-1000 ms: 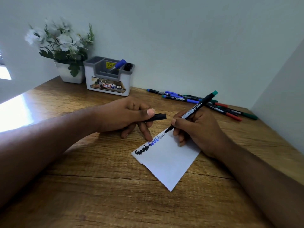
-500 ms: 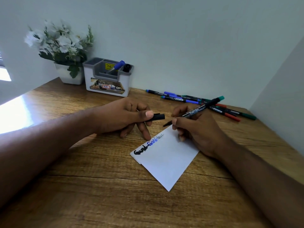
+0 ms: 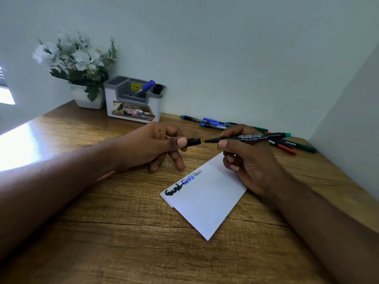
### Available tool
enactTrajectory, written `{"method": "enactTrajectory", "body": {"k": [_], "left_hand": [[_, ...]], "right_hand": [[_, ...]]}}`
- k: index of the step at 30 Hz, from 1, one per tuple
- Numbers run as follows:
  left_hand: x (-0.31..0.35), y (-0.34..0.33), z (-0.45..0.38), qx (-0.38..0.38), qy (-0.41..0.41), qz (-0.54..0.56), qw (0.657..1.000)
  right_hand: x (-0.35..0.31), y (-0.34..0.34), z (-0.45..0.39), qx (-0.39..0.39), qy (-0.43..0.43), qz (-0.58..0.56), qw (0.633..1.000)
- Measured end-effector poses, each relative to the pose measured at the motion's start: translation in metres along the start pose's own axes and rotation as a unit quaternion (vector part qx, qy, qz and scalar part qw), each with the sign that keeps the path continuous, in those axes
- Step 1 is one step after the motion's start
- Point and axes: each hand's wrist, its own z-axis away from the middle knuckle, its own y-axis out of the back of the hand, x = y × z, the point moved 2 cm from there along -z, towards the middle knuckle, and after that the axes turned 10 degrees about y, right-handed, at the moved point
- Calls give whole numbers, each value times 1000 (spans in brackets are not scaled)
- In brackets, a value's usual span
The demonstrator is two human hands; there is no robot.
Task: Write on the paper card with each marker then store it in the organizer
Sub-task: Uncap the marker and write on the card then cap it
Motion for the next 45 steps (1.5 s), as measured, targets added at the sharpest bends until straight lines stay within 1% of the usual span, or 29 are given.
{"method": "enactTrajectory", "body": {"k": [6, 11, 13, 16, 18, 20, 22, 26, 30, 35, 40, 41, 43, 44, 45], "left_hand": [[1, -2, 0, 5, 5, -6, 1000], [0, -2, -2, 10, 6, -9, 1000], [-1, -2, -3, 14, 6, -14, 1000], [-1, -4, -3, 16, 2, -29, 999], [-2, -3, -3, 21, 2, -26, 999], [-2, -2, -4, 28, 3, -20, 999], [-2, -3, -4, 35, -2, -22, 999], [-1, -8, -1, 45, -23, -40, 998], [1, -10, 0, 91, -52, -68, 992], [-1, -13, -1, 113, -66, -91, 987], [-1, -16, -1, 129, -78, -100, 984], [0, -15, -2, 143, -83, -96, 982], [-1, -9, -3, 196, -95, -67, 974], [-1, -4, -4, 228, -100, -41, 968], [-2, 0, -5, 259, -104, -15, 960]], "right_hand": [[2, 0, -3, 1, 6, 41, 999], [0, -1, -3, 10, 3, 27, 1000], [-1, -4, -2, -10, -11, 29, 999], [2, -11, 2, -63, -40, 45, 996], [1, -15, 2, -92, -64, 22, 993], [-2, -15, 1, -100, -105, -26, 989], [-4, -14, -1, -73, -133, -39, 988], [-3, -20, -2, 1, -87, 3, 996], [-2, -24, -3, 59, -74, -33, 995], [4, -26, -3, 65, -71, -42, 994], [5, -28, -1, 82, -114, -51, 989], [3, -28, -2, 97, -118, -48, 987], [-1, -23, -7, 148, -102, -46, 983], [-4, -18, -9, 175, -74, -21, 982], [-8, -10, -12, 188, -22, 58, 980]]}}
